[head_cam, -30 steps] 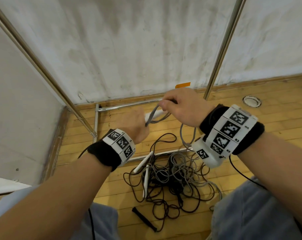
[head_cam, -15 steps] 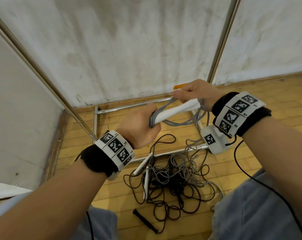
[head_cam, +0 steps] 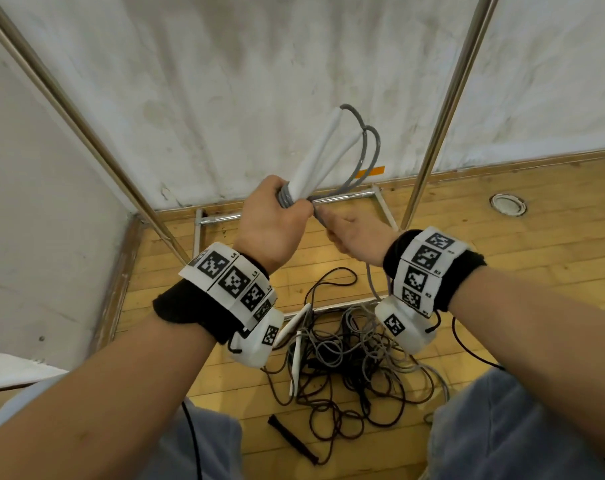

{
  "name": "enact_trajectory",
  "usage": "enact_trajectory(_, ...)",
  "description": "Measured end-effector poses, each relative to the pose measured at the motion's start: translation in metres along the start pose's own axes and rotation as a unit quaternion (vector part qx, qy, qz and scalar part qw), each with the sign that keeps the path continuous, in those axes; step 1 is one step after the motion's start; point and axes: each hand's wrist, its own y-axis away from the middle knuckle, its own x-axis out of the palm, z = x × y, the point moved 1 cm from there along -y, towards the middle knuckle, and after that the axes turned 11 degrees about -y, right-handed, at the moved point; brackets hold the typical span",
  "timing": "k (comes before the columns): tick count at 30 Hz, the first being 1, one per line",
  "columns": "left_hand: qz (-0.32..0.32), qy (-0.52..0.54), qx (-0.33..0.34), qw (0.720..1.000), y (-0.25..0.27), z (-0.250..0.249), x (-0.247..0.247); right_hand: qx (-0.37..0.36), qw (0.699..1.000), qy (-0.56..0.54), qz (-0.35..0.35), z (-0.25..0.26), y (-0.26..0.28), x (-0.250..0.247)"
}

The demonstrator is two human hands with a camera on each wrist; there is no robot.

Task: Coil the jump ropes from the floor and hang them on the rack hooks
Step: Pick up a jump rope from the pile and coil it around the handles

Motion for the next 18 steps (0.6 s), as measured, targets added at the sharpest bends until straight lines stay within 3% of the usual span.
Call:
enact_trajectory(7,0.010,-0.001,-0.026,1.000,-0.006,0.004,0.000,0.022,0.998,-0.044,0.028,0.000,0.007,0.012)
enact_trajectory(11,0.023,-0.019,0.018,0.999,-0.010,0.004,-0.004,-0.024,0.999,0.038,0.018,0.001,0.012,0.014)
enact_trajectory(15,0.024,-0.079,0.010,0.997,-0.013,0.010,-0.007,-0.084,0.989,0.113,-0.043,0.000,0.012,0.010)
enact_trajectory(18,0.024,-0.110,0.002,0.994,-0.012,0.013,-0.006,-0.059,0.979,0.187,-0.057,-0.002,0.009,0.005)
